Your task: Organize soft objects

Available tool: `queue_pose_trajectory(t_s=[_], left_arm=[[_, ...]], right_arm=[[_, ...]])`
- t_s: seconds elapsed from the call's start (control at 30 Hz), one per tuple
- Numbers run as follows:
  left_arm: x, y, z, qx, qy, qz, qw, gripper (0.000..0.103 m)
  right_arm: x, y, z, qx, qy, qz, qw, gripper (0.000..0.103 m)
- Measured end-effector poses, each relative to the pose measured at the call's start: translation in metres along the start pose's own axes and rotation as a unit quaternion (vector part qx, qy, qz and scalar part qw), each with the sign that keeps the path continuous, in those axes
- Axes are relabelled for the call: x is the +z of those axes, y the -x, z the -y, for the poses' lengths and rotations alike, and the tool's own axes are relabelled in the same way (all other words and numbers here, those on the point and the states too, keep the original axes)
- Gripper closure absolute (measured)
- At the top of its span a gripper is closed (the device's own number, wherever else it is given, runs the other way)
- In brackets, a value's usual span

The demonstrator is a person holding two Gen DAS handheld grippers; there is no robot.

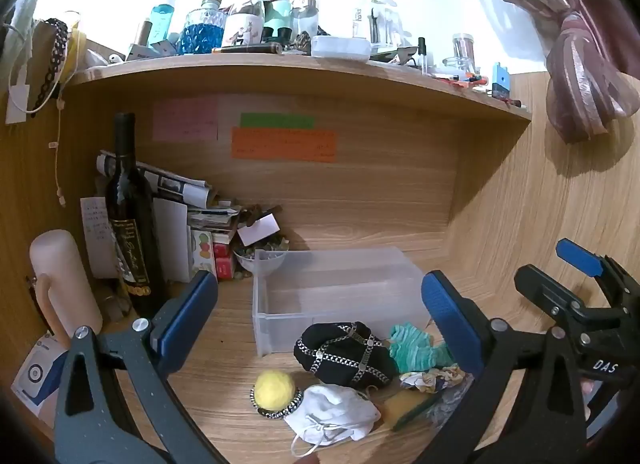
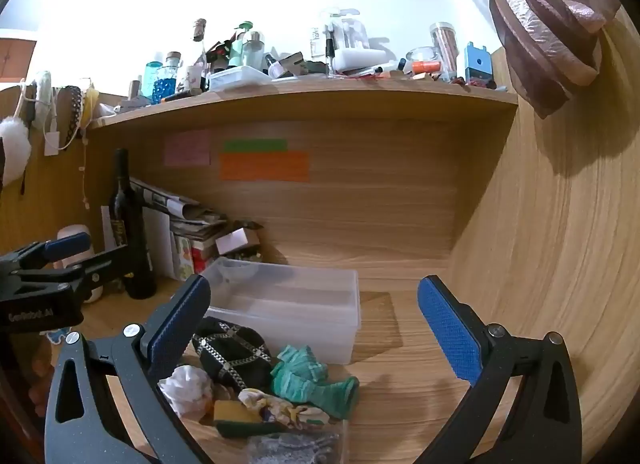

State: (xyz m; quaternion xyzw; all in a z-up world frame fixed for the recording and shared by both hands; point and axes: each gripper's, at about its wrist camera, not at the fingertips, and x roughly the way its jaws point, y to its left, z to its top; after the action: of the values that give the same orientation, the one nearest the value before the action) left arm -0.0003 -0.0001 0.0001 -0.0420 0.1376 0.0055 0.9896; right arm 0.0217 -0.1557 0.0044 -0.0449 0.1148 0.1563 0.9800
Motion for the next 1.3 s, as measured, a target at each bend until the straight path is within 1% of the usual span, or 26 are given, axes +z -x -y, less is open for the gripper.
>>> queue_pose_trajectory(t_s=[0.17, 0.23, 0.3, 0.63, 0.83, 1.3], left_arm=[[0.002, -0.001, -0.004, -0.004, -0.001, 0.003, 1.0000, 0.000], [0.006, -0.001, -0.009, -0.008, 0.001, 0.003, 1.0000, 0.000], [0.000, 0.000, -0.003, -0.002, -0.012, 0.012, 0.9999, 0.000], [0.000, -0.001, -0.001, 0.004, -0.017, 0.013, 0.9998, 0.000], [-0.001, -0.002, -0.004, -0.007, -0.013, 0.009, 0.9998, 0.000], [-0.002, -0.001, 0.000, -0.002, -0.025, 0.014, 0.9996, 0.000]], right_arm=[[0.001, 0.000, 0.001, 0.002, 0.002, -0.002, 1.000, 0.000], [-0.001, -0.006, -0.001, 0.003, 0.002, -0.004, 1.000, 0.000], [0.000, -0.008, -0.002, 0.003, 0.002, -0.006, 1.000, 0.000], [-0.001, -0.013, -0.001, 0.006, -0.008, -0.010, 1.000, 0.000], [0.001, -0.014, 0.001, 0.009, -0.012, -0.012, 1.000, 0.000], [0.001, -0.016, 0.000, 0.013, -0.014, -0.013, 1.000, 0.000]])
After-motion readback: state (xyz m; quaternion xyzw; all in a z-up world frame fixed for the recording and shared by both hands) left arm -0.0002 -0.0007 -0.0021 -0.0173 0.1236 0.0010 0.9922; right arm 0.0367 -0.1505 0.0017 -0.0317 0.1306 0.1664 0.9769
